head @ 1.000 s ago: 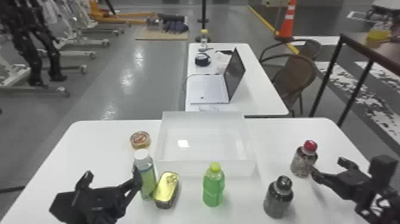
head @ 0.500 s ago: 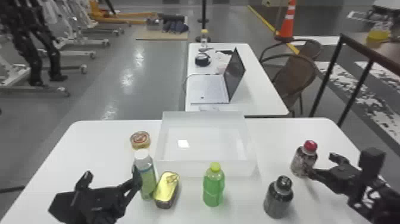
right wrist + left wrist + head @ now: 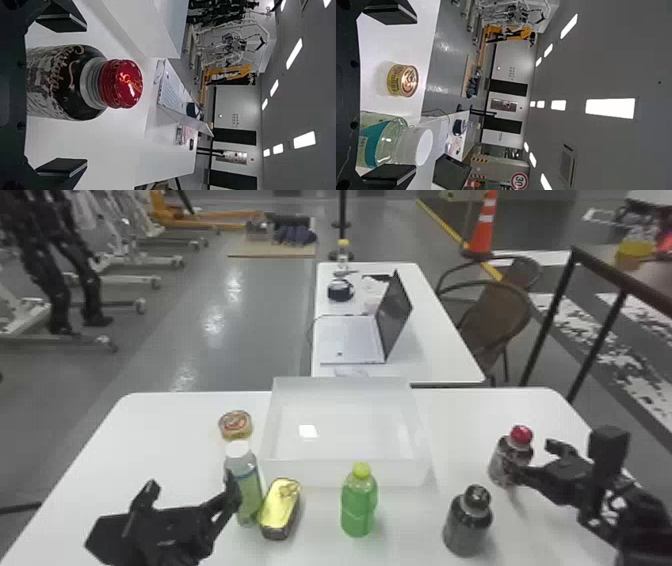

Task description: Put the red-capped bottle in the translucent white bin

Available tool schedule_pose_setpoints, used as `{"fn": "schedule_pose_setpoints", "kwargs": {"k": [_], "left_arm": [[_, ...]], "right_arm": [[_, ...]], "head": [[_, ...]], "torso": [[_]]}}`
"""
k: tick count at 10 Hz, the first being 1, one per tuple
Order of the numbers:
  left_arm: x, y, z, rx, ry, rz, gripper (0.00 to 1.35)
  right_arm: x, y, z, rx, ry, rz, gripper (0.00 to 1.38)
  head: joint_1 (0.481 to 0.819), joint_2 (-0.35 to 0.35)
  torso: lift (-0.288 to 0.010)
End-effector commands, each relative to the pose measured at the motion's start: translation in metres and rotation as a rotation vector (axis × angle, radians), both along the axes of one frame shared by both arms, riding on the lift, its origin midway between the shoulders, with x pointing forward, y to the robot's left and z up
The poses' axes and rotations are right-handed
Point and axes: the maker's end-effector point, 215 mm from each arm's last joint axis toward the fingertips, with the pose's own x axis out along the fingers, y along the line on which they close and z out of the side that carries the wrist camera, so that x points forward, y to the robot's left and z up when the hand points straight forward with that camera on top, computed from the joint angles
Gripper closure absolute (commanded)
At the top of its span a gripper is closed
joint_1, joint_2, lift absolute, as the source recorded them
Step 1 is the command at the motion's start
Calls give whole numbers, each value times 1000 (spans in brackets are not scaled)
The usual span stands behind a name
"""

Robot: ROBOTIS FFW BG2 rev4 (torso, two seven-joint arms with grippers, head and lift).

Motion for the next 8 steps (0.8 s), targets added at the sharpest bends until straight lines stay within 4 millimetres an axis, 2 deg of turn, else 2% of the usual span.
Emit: {"fn": "schedule_pose_setpoints", "kwargs": {"k": [1, 2, 3, 4, 6, 8], "left_arm": [[0, -1, -1, -4, 1, -2, -2], [0, -2, -2, -5, 3, -3, -2], [1, -3, -3, -8, 3, -4, -2], [0, -3, -4, -8, 5, -4, -2], [0, -3, -6, -18, 8, -3, -2], [-1, -3, -7, -19, 6, 0, -2]], "right_arm": [[0, -2, -4, -23, 12, 0, 105], [0, -6, -5, -34, 17, 0, 185], [0, -8, -7, -34, 23, -3, 553], [1, -6, -6, -32, 23, -1, 1170], [6, -1, -2, -24, 12, -11, 1288], [9, 1, 9, -3, -16, -14, 1288]], "head": [[549, 0], [549, 0], [549, 0], [549, 0], [549, 0], [549, 0]], "torso": [[-100], [-100], [-100], [-100], [-100], [-100]]}}
